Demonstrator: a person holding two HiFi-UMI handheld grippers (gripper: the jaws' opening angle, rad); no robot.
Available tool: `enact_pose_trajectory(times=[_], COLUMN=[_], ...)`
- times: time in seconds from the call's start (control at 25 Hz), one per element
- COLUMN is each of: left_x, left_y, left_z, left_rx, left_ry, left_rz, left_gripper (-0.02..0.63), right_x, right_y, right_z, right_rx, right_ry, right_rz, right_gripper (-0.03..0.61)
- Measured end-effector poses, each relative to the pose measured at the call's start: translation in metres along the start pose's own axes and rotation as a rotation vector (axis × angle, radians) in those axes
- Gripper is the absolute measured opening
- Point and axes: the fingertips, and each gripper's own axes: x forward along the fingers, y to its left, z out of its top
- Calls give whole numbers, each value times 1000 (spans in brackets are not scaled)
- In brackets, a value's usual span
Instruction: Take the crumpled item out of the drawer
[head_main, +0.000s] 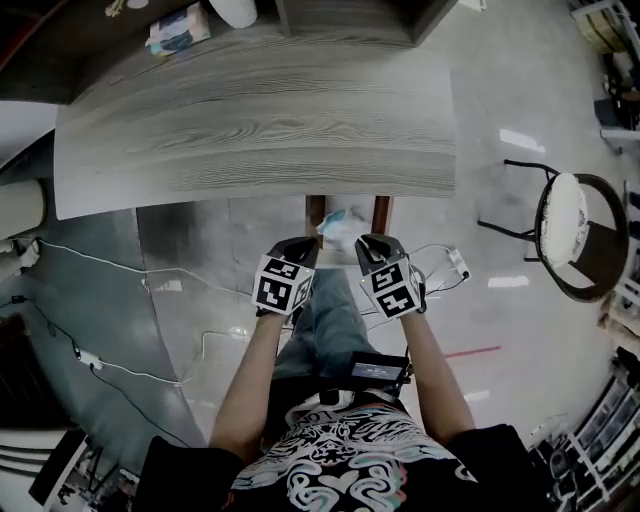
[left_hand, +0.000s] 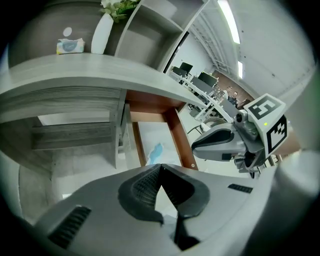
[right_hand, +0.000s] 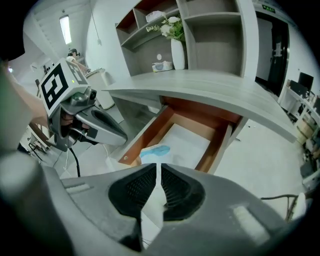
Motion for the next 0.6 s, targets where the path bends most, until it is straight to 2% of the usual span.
enact_pose_trajectory(times=[0.32,0.6], left_x=[22,36], left_y=[4,4], left_z=[-2,-4], left_rx=[-8,-36], left_ry=[74,98], left_rz=[-40,-66], left_gripper=[0,2], right_x=[29,47], right_y=[-1,2], right_z=[-4,-13], right_rx=[-61,-117], right_ry=[65,114], right_rz=[59,109], right_gripper=[20,23])
